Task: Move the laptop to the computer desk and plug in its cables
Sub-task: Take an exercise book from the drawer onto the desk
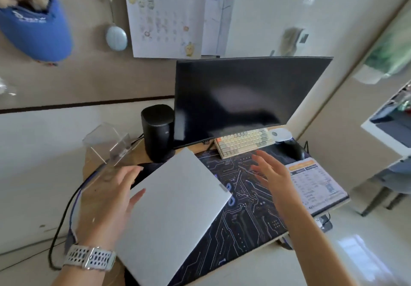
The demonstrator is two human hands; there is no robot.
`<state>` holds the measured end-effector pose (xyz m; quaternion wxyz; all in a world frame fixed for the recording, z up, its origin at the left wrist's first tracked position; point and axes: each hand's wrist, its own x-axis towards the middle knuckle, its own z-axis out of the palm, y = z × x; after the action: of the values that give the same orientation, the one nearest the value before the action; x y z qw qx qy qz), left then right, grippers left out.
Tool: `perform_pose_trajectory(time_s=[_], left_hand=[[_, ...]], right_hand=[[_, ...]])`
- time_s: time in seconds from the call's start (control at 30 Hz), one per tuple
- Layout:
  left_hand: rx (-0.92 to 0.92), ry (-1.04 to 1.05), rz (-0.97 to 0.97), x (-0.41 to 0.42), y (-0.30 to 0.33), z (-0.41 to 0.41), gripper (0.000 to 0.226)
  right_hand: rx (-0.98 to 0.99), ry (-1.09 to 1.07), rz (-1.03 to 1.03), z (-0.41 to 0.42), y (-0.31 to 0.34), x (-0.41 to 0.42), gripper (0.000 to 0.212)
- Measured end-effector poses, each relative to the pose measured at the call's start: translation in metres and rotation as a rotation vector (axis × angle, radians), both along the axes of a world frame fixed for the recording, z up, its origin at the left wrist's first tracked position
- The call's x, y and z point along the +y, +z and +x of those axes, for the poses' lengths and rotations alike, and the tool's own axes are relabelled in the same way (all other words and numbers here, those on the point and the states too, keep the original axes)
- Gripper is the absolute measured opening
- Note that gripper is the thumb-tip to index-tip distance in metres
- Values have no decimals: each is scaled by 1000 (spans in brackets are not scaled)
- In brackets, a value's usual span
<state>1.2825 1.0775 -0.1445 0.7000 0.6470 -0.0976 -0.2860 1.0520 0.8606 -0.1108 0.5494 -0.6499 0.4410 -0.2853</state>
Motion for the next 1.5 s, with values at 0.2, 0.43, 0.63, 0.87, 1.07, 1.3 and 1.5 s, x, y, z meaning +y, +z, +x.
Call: perform_pose_trajectory(time_s=[0.2, 0.43, 0.63, 0.87, 1.07, 1.3, 1.5], left_hand=[[-55, -188, 13, -80, 9, -37, 16], [-298, -257, 91, -155, 24, -90, 21], [-385, -189, 129, -213, 38, -161, 22], [-164, -60, 20, -227, 42, -219, 19], [-240, -147, 116, -229, 30, -225, 19], [-269, -198, 330, -229, -6, -220, 12], [-307, -133, 419, -243, -16, -246, 19]], right_hand=[[12, -88, 19, -50, -5, -38, 33], [-23, -71, 1, -105, 2, -109, 38], [11, 98, 13, -153, 7, -167, 36], [53, 299, -1, -171, 8, -194, 39], [61, 190, -141, -164, 4, -213, 16], [216, 284, -313, -158, -16, -233, 8], [233, 426, -285, -148, -43, -241, 17]])
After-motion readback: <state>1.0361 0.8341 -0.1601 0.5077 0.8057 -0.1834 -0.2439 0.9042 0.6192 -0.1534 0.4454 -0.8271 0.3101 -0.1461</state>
